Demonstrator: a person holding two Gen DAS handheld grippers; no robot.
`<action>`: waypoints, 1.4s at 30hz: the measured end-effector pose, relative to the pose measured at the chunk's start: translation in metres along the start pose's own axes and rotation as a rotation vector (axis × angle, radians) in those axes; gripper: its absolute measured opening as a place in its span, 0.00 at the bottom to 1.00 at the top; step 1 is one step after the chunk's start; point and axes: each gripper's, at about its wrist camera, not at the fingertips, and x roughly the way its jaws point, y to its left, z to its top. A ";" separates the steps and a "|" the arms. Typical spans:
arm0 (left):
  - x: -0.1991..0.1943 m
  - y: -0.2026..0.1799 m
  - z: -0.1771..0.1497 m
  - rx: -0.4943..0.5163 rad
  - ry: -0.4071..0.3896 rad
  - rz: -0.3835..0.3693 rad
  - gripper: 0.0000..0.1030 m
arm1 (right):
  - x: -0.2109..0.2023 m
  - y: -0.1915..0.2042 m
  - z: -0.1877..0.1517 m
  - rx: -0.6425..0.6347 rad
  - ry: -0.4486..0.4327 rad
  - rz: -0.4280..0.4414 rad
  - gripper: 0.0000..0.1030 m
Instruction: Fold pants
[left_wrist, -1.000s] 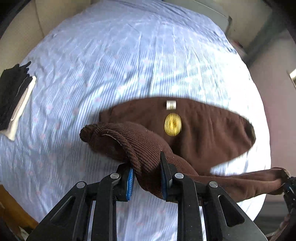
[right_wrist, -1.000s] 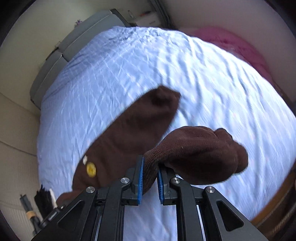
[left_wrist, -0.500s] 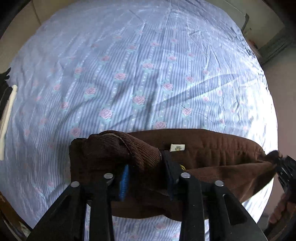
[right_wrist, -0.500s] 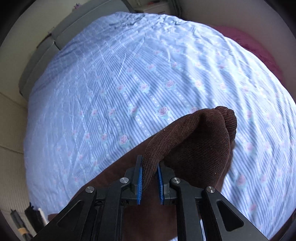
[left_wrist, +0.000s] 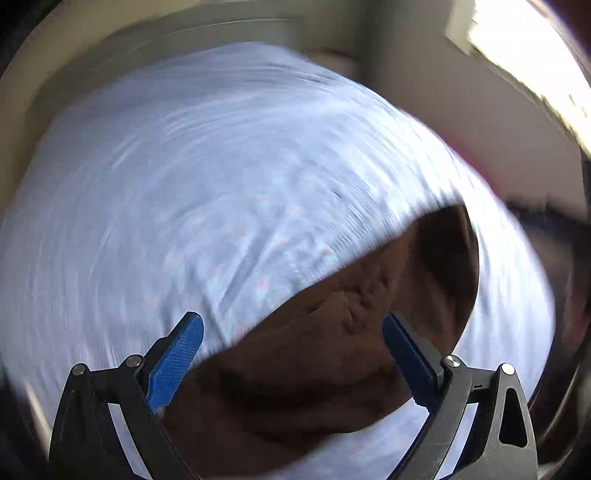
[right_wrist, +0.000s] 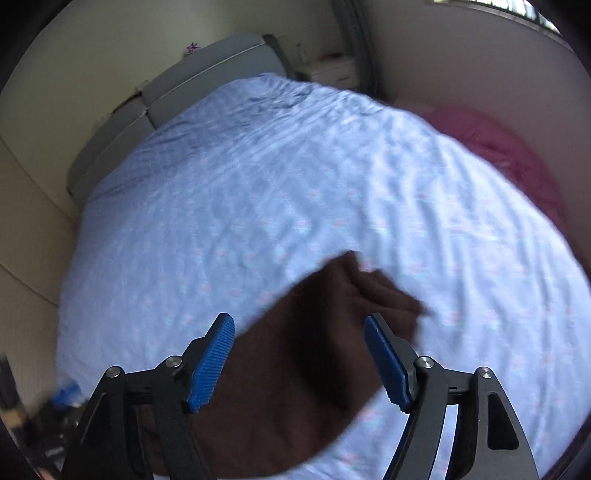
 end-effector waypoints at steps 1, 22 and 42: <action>0.013 -0.007 0.005 0.081 0.033 -0.011 0.96 | 0.002 -0.007 -0.004 0.000 0.015 -0.020 0.72; 0.097 -0.034 -0.014 0.175 0.269 -0.081 0.24 | 0.091 -0.069 -0.008 0.151 0.100 -0.058 0.58; 0.142 -0.007 0.028 0.000 0.320 -0.024 0.31 | 0.130 -0.061 0.021 0.073 0.182 -0.219 0.19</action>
